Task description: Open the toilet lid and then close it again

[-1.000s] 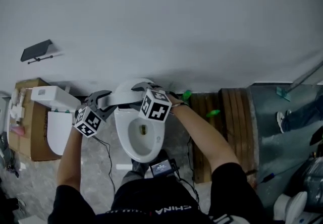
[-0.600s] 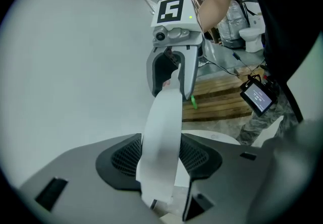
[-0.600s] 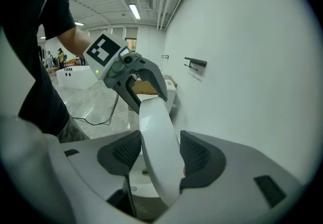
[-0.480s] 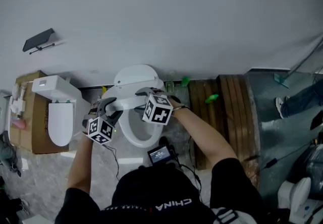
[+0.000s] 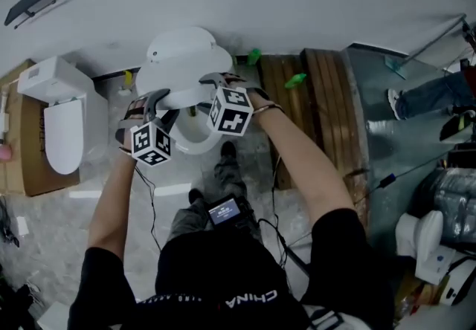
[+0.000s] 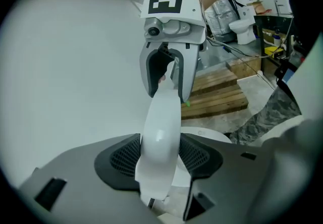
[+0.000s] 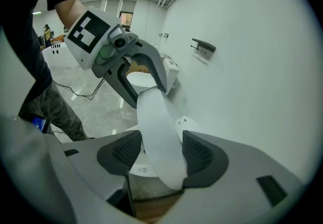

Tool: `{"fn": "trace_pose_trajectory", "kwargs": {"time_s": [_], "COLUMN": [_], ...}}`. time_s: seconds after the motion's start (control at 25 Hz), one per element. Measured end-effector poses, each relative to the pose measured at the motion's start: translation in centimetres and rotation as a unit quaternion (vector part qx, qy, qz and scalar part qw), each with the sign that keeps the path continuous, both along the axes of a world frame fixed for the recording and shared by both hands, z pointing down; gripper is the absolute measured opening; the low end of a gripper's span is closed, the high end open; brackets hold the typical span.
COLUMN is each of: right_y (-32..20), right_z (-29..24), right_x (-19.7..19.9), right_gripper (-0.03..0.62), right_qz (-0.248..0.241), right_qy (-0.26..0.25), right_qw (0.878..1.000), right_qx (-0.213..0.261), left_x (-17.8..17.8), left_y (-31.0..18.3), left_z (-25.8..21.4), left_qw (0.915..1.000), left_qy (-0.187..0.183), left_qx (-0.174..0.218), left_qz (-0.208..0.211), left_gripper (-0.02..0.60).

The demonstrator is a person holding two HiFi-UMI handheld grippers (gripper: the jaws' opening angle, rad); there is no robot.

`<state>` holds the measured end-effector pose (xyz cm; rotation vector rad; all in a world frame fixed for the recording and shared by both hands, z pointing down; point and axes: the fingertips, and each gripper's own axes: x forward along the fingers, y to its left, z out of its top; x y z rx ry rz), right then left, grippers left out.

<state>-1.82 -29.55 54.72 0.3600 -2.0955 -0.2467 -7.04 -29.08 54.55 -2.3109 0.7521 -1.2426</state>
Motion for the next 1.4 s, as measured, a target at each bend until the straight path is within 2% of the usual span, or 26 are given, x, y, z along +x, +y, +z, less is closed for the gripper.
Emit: {"fn": "trace_pose_trajectory", "kwargs": {"time_s": [0.16, 0.32, 0.44, 0.56, 0.64, 0.72, 0.8, 1.04, 1.16, 1.4], "right_y": [2.3, 3.6, 4.8, 5.2, 5.6, 6.2, 6.7, 9.4, 11.1, 13.5], "right_z": [2.0, 2.8, 3.3, 3.4, 4.1, 4.8, 5.4, 9.5, 12.5, 18.1], "right_x": [0.7, 1.4, 1.9, 1.6, 1.6, 1.8, 1.6, 1.4, 1.4, 1.6], "right_gripper": [0.242, 0.242, 0.242, 0.242, 0.241, 0.236, 0.201, 0.201, 0.201, 0.201], "right_qz": [0.002, -0.005, -0.007, 0.009, 0.018, 0.025, 0.023, 0.016, 0.016, 0.007], "right_qy": [0.026, 0.012, -0.023, -0.086, -0.117, -0.126, -0.125, -0.101, -0.087, -0.081], "right_qw": [1.0, 1.0, 1.0, 0.996, 0.992, 0.99, 0.99, 0.992, 0.994, 0.996], "right_qx": [0.01, 0.016, 0.005, -0.009, -0.034, -0.06, -0.068, -0.069, -0.061, -0.029], "left_x": [0.7, 1.4, 1.8, 1.5, 1.6, 1.8, 1.6, 1.6, 1.8, 2.2], "left_y": [2.5, 3.5, 4.5, 5.0, 5.7, 6.4, 7.3, 10.3, 12.1, 14.1], "left_z": [2.0, 3.2, 4.4, 5.3, 6.2, 7.1, 7.9, 11.8, 14.7, 20.5], "left_qw": [0.9998, 0.9995, 0.9995, 0.9991, 0.9988, 0.9987, 0.9987, 0.999, 0.9993, 0.9981], "left_qy": [-0.017, -0.024, -0.026, -0.027, -0.032, -0.037, -0.039, -0.034, -0.021, -0.018], "left_qx": [0.006, 0.013, 0.013, 0.023, 0.022, 0.02, 0.019, 0.029, 0.027, 0.035], "left_qz": [0.002, -0.013, -0.014, -0.024, -0.029, -0.029, -0.028, 0.001, 0.014, 0.047], "left_gripper": [0.221, 0.222, 0.225, 0.227, 0.229, 0.23, 0.233, 0.238, 0.242, 0.264]}}
